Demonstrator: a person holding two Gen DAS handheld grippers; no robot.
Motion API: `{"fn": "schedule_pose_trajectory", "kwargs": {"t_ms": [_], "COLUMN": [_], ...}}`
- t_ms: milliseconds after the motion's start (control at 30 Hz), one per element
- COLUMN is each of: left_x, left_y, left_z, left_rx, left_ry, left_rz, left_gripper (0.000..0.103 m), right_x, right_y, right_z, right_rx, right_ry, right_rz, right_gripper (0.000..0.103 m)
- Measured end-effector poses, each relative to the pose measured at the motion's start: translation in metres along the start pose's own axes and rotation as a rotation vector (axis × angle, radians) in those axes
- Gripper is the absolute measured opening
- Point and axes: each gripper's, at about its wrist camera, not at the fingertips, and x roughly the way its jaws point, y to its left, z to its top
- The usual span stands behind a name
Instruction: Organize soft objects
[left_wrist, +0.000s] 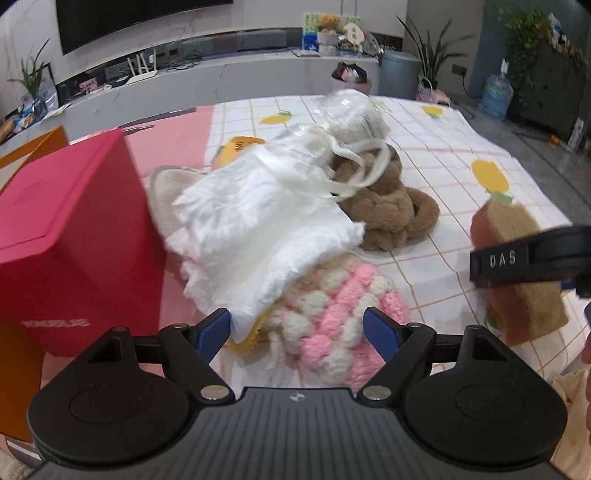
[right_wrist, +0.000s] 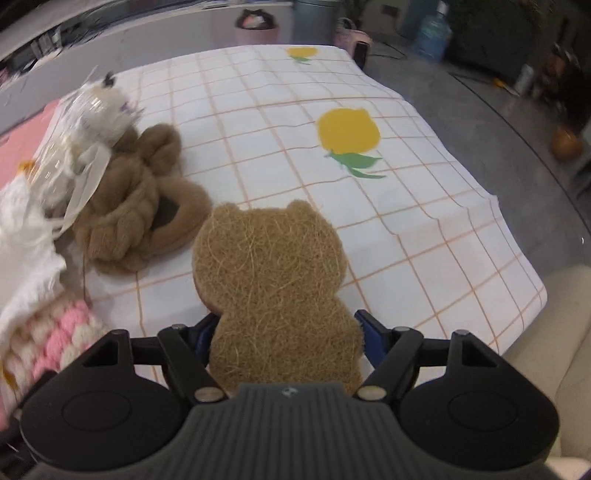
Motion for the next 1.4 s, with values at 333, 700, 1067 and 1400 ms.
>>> {"fn": "schedule_pose_trajectory", "kwargs": {"t_ms": [333, 700, 1067, 1400], "left_x": [0.028, 0.029, 0.008, -0.009], "left_y": [-0.020, -0.030, -0.045, -0.038], "left_z": [0.011, 0.005, -0.005, -0.012], "left_rx": [-0.092, -0.083, 0.070, 0.122], "left_ry": [0.073, 0.027, -0.060, -0.098], "left_rz": [0.035, 0.005, -0.015, 0.016], "left_gripper": [0.103, 0.095, 0.051, 0.027], "right_x": [0.002, 0.005, 0.005, 0.004], "right_y": [0.014, 0.001, 0.010, 0.015], "right_z": [0.000, 0.003, 0.001, -0.001], "right_rx": [-0.064, 0.003, -0.044, -0.073], "right_ry": [0.012, 0.024, 0.023, 0.025], "right_rz": [0.001, -0.004, -0.010, -0.001], "right_gripper": [0.074, 0.075, 0.075, 0.075]}}
